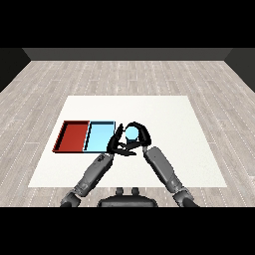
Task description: Pick the blue can and put it in the blue box
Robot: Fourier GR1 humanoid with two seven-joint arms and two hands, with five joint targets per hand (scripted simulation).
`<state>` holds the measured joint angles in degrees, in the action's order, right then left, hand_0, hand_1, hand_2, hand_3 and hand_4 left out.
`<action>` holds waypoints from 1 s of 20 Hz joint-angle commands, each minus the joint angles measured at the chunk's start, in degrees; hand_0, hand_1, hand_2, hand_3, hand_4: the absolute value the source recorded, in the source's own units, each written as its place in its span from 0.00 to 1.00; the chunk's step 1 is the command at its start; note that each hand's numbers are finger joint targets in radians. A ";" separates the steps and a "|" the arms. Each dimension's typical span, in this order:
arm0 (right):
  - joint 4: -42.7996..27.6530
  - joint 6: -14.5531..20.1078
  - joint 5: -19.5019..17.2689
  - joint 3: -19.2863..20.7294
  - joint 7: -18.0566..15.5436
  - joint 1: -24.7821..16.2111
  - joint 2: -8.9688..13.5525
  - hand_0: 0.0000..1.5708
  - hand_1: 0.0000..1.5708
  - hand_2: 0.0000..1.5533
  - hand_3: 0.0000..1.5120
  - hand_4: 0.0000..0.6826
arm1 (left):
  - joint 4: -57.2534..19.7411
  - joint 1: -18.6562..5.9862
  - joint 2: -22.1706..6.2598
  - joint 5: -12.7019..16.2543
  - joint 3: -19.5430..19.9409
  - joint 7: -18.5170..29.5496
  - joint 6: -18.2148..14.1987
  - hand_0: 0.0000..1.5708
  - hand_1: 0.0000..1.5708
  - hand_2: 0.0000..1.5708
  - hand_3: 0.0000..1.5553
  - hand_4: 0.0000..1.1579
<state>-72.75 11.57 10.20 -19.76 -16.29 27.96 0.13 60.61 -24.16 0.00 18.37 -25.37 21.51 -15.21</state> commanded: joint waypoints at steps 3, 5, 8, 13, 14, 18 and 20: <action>1.61 2.35 1.31 -3.40 -3.18 -0.89 -0.12 0.90 0.90 0.92 0.92 0.96 | 2.31 1.40 0.00 -0.52 -0.68 0.10 -0.13 0.00 0.00 0.00 0.00 0.00; 2.16 0.07 1.88 -1.97 -1.03 1.65 -0.12 0.91 0.91 0.92 0.92 0.92 | 2.17 0.54 0.00 2.27 -5.84 0.21 -5.47 0.00 0.00 0.00 0.00 0.00; -2.39 4.79 1.03 -9.12 -0.37 -2.74 -0.13 0.90 0.90 0.93 0.93 0.90 | -5.35 -2.97 0.00 2.31 -1.38 4.28 -0.18 0.00 0.00 0.00 0.00 0.00; 5.54 3.17 1.99 -6.88 -2.81 3.89 -0.13 0.87 0.87 0.93 0.92 0.90 | -2.69 -2.81 0.00 0.69 -0.56 3.47 0.90 0.00 0.00 0.00 0.00 0.09; 1.77 5.22 3.30 -9.37 -1.02 2.73 -0.13 0.84 0.84 0.92 0.92 0.90 | -3.50 -3.53 0.00 1.41 -3.57 3.99 -2.03 0.00 0.00 0.00 0.00 0.15; 5.37 7.51 6.27 -11.97 -2.41 6.99 -0.13 0.90 0.90 0.93 0.92 0.88 | -3.29 -5.10 -1.31 -7.66 -4.50 -3.15 -10.77 0.26 0.26 0.36 0.19 0.49; -0.69 9.06 4.06 -14.50 0.54 3.55 -0.11 0.93 0.93 0.94 0.92 0.87 | -3.11 -6.29 -2.25 -8.08 -3.11 -2.52 -8.86 0.20 0.20 0.31 0.21 0.16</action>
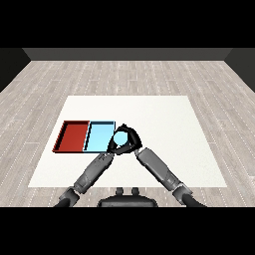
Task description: Pick the blue can and put it in the blue box
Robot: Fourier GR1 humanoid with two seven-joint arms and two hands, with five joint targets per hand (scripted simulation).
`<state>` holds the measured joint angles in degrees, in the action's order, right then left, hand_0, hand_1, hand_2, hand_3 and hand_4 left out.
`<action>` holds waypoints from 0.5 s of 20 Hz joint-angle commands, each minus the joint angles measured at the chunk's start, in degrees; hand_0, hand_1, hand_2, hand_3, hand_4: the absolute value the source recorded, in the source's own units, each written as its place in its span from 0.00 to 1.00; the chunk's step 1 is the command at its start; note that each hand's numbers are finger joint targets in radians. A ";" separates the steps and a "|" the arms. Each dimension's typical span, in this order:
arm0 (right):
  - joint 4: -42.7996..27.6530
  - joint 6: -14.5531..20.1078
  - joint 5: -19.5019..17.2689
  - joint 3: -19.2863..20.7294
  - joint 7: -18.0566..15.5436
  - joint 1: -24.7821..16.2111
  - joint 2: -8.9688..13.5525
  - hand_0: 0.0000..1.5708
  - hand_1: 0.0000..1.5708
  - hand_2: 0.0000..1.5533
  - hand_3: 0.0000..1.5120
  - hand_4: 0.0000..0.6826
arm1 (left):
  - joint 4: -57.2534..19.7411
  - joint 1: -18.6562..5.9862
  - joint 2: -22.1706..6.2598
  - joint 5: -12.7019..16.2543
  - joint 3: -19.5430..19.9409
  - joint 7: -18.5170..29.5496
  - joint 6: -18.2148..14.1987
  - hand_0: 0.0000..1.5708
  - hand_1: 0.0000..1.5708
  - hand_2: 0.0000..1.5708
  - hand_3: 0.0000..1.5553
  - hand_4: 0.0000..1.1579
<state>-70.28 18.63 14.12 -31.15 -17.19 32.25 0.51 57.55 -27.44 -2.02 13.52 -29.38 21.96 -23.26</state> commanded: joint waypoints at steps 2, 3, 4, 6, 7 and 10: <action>3.04 -1.67 2.21 -0.14 -3.39 1.21 -0.47 0.94 0.94 0.95 0.93 0.88 | -1.52 -2.25 1.47 -7.35 -3.88 -2.15 -5.20 0.25 0.25 0.37 0.06 0.11; 0.95 0.14 2.13 -2.26 -1.97 -0.14 -0.47 0.93 0.93 0.94 0.92 0.87 | -5.32 -7.01 -0.06 -10.10 -5.24 -6.68 -7.00 0.29 0.29 0.38 0.00 0.16; 1.90 2.85 1.95 -4.34 -1.51 1.90 -0.46 0.93 0.93 0.94 0.92 0.88 | -4.75 -6.36 0.93 -11.31 -5.81 -6.63 -7.92 0.13 0.13 0.19 0.00 0.26; 0.66 1.74 1.58 -3.21 -0.63 1.42 -0.43 0.93 0.93 0.94 0.92 0.86 | -0.82 -3.69 1.85 -1.20 -0.65 -1.63 -1.73 0.00 0.00 0.00 0.00 0.37; -0.63 1.59 1.76 -2.28 0.38 1.80 -0.43 0.93 0.93 0.94 0.92 0.87 | -2.99 -3.12 1.85 0.53 -0.66 2.92 -5.60 0.00 0.00 0.04 0.00 0.61; 0.78 0.53 3.57 -4.19 -3.97 -1.48 -0.43 0.92 0.92 0.93 0.92 0.89 | -2.96 -2.75 1.89 1.14 -1.55 2.68 -9.37 0.65 0.65 0.66 0.58 0.60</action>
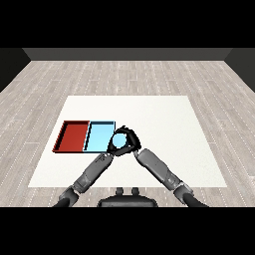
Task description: Pick the blue can and put it in the blue box
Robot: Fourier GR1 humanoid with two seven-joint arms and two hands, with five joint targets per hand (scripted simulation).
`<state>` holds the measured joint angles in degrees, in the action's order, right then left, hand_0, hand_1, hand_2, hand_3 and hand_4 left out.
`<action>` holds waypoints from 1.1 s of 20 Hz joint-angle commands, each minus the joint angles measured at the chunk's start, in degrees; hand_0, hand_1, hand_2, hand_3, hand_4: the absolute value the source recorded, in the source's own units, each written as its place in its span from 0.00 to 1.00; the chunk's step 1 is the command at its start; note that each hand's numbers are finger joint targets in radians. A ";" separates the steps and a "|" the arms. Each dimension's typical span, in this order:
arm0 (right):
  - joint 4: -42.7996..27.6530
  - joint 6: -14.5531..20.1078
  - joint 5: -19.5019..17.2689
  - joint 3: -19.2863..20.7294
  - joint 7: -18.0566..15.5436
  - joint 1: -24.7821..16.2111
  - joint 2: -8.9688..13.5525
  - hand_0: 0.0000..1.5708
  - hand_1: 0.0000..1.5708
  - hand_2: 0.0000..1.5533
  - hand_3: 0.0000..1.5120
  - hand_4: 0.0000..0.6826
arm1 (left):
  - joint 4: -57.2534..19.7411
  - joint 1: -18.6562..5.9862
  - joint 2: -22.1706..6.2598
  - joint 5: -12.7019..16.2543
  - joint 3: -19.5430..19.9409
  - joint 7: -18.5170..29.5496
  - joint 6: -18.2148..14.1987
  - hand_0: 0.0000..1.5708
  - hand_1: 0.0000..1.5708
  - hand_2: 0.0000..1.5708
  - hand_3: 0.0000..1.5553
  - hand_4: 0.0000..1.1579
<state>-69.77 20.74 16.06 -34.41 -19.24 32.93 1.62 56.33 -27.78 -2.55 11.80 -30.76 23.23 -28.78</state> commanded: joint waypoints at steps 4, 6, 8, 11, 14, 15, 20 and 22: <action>-3.59 0.37 1.07 -1.15 4.28 0.45 -1.54 0.92 0.92 0.94 0.92 0.88 | -1.77 -2.23 2.43 4.93 -0.37 1.78 -2.07 0.47 0.47 0.52 0.41 0.58; -1.21 3.97 4.69 -5.53 1.34 1.44 -1.53 0.92 0.92 0.94 0.92 0.87 | -1.58 -3.23 2.43 2.08 -0.62 0.00 -2.71 0.37 0.37 0.45 0.32 0.57; -1.91 -2.15 0.50 0.80 2.41 -1.02 -1.53 0.91 0.91 0.93 0.92 0.86 | -1.70 0.49 1.93 2.04 3.60 1.89 2.80 0.53 0.53 0.56 0.47 0.58; -1.14 -0.93 -0.04 1.56 1.59 -1.70 -1.56 0.91 0.91 0.94 0.92 0.84 | -0.73 2.99 2.45 4.62 3.39 2.62 4.78 0.90 0.90 0.89 0.82 0.52; 5.15 -6.81 9.73 4.60 -3.59 1.86 -1.57 0.81 0.81 0.88 0.88 0.61 | 2.77 3.26 0.69 5.82 3.13 1.92 5.61 0.91 0.91 0.86 0.64 0.59; -2.06 -2.96 9.17 2.87 3.10 0.38 -1.58 0.79 0.79 0.83 0.81 0.40 | 1.22 1.98 2.47 5.98 1.43 -1.26 0.82 1.00 1.00 0.98 0.95 0.57; -1.96 -3.22 4.67 3.03 2.96 -1.91 -1.57 0.00 0.00 0.00 0.00 0.00 | -1.80 0.50 2.50 8.04 2.42 0.96 2.86 1.00 1.00 0.97 0.93 0.95; -2.02 -3.36 4.55 3.16 3.01 -1.99 -1.58 0.00 0.00 0.00 0.00 0.00 | -2.38 -0.75 2.51 7.18 5.53 -0.83 5.29 1.00 1.00 0.97 0.93 0.95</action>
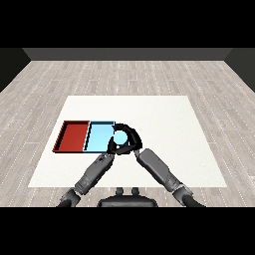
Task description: Pick the blue can and put it in the blue box
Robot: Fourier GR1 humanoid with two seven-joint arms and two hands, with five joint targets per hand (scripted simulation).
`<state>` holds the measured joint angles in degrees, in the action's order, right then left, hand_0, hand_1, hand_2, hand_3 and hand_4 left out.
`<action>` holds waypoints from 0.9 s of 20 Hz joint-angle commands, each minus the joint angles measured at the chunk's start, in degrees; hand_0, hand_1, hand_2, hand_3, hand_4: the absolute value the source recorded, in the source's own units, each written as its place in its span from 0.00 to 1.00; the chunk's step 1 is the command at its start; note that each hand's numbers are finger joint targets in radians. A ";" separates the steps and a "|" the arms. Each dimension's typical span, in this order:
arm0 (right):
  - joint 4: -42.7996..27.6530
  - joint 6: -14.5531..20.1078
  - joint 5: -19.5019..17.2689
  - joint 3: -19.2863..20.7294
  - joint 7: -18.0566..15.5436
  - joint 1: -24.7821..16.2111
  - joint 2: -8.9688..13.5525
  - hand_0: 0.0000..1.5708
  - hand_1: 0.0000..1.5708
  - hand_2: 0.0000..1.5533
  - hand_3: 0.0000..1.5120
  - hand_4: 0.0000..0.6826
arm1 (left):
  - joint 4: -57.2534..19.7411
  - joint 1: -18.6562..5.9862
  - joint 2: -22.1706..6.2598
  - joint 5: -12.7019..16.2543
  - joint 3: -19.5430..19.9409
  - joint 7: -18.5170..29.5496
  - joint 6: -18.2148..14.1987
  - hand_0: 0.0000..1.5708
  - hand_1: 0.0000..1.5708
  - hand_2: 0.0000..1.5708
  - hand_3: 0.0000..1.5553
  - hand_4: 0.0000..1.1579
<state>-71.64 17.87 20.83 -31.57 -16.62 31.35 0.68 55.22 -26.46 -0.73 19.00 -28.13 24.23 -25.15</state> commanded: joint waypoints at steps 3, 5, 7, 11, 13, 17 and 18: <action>5.58 -2.04 2.06 1.27 -3.69 2.27 -0.66 0.00 0.00 0.00 0.00 0.00 | -3.18 -0.55 0.70 0.64 1.04 2.77 1.29 1.00 1.00 0.98 0.95 0.98; -1.28 -2.21 -0.22 2.10 -0.47 -0.63 -0.67 0.00 0.00 0.00 0.00 0.00 | 0.18 2.40 0.71 -2.77 1.75 1.42 0.02 1.00 1.00 0.99 0.95 0.98; -2.99 1.61 -0.85 -0.31 2.62 -0.45 -0.67 0.00 0.00 0.00 0.00 0.00 | -3.12 -2.14 0.71 -0.12 0.83 1.22 -1.22 1.00 1.00 1.00 0.96 0.99; 1.59 -4.48 1.95 4.32 -1.54 -1.71 -0.67 0.00 0.00 0.00 0.00 0.00 | 2.65 1.02 -0.96 -3.38 1.70 -2.77 0.24 1.00 1.00 1.00 0.97 0.98; -7.47 -3.95 -1.07 5.36 3.42 -4.64 0.45 0.00 0.00 0.00 0.00 0.00 | -3.55 -1.28 0.68 -2.74 0.56 1.16 -1.53 1.00 1.00 1.00 0.97 0.98; -9.50 -9.17 1.36 11.17 3.98 -5.36 4.27 0.00 0.00 0.00 0.00 0.00 | 0.01 1.24 -1.84 -4.71 4.19 -0.18 0.85 1.00 1.00 1.00 0.96 0.98; -16.42 -5.98 -0.07 9.34 6.63 -9.13 4.79 0.00 0.00 0.00 0.00 0.00 | 3.22 3.97 -2.06 -5.07 3.43 0.14 0.60 1.00 1.00 1.00 0.97 0.97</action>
<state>-80.26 12.01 20.75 -24.07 -12.87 26.19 3.18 55.29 -25.03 -1.40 14.72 -26.03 24.21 -25.78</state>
